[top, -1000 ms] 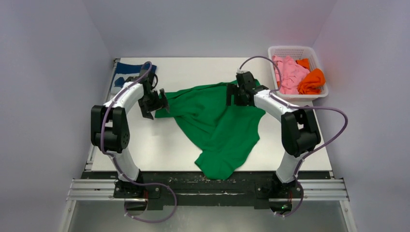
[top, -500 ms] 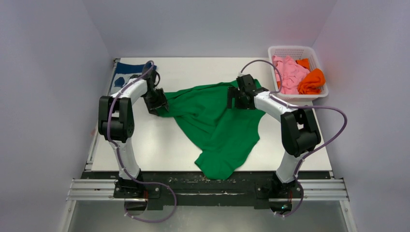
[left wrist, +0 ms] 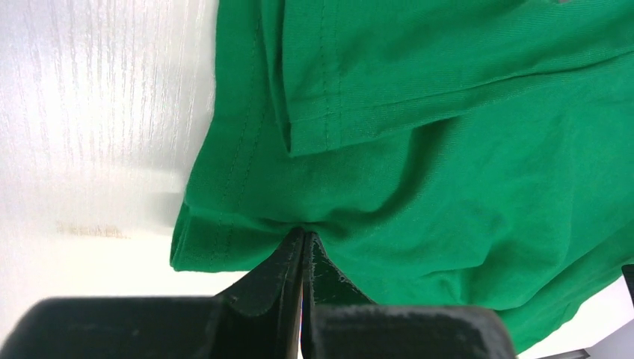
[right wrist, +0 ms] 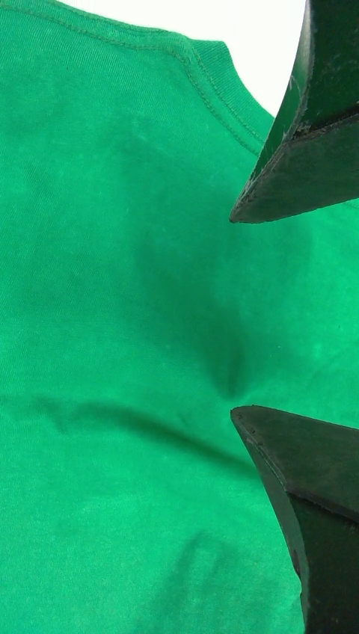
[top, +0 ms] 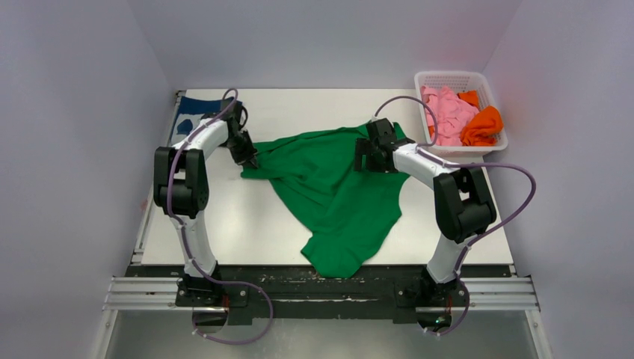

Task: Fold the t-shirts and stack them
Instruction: Flatten out the tshirt

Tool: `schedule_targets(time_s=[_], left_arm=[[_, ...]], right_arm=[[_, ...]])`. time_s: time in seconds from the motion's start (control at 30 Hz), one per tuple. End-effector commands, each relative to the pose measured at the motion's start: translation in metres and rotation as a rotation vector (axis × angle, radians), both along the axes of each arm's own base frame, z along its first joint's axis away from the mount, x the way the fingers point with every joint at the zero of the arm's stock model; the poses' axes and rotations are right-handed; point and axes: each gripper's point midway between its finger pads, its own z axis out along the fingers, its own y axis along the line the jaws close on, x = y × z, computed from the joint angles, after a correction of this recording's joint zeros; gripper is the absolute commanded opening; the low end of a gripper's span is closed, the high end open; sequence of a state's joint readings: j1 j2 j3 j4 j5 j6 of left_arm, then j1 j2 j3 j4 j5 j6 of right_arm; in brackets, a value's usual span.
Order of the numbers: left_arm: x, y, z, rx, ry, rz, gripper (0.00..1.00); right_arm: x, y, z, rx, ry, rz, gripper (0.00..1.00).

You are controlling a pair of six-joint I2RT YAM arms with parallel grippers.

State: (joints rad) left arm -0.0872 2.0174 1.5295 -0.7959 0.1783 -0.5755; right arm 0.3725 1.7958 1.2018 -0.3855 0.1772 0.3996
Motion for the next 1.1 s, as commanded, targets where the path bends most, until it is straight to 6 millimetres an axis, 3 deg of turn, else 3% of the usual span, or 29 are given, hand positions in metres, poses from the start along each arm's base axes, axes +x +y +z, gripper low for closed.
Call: schedule_targets(time_s=[0.0, 0.2, 0.4, 0.67, 0.7, 0.73, 0.8, 0.83, 0.93, 1.07], left_arm=[[0.027, -0.004, 0.040, -0.036, -0.156, -0.003, 0.00], [0.061, -0.022, 0.062, -0.131, -0.243, -0.040, 0.00], [0.119, -0.034, 0.103, -0.191, -0.433, -0.044, 0.00], [0.222, -0.070, 0.099, -0.383, -0.593, -0.056, 0.00], [0.229, -0.073, 0.099, -0.404, -0.598, -0.053, 0.07], [0.232, -0.075, 0.097, -0.425, -0.594, -0.052, 0.39], [0.229, -0.080, 0.116, -0.463, -0.616, -0.077, 0.92], [0.222, -0.080, 0.118, -0.464, -0.613, -0.085, 0.99], [0.194, -0.071, 0.133, -0.404, -0.622, -0.098, 1.00], [0.144, -0.056, 0.125, -0.313, -0.553, -0.099, 1.00]], right_arm=[[0.004, -0.009, 0.008, -0.031, -0.027, -0.026, 0.88], [0.003, -0.015, 0.011, -0.043, -0.033, -0.037, 0.88], [0.002, -0.016, 0.008, -0.046, -0.024, -0.041, 0.88], [0.002, -0.011, 0.008, -0.032, -0.011, -0.016, 0.87], [0.002, -0.011, 0.010, -0.034, -0.013, -0.016, 0.87], [0.002, -0.012, 0.011, -0.034, -0.015, -0.016, 0.88], [0.000, -0.013, 0.012, -0.037, -0.013, -0.018, 0.88], [-0.002, -0.014, 0.012, -0.039, -0.012, -0.022, 0.88], [-0.007, -0.016, 0.008, -0.043, -0.004, -0.028, 0.88], [-0.012, -0.007, -0.005, 0.009, 0.022, -0.025, 0.88]])
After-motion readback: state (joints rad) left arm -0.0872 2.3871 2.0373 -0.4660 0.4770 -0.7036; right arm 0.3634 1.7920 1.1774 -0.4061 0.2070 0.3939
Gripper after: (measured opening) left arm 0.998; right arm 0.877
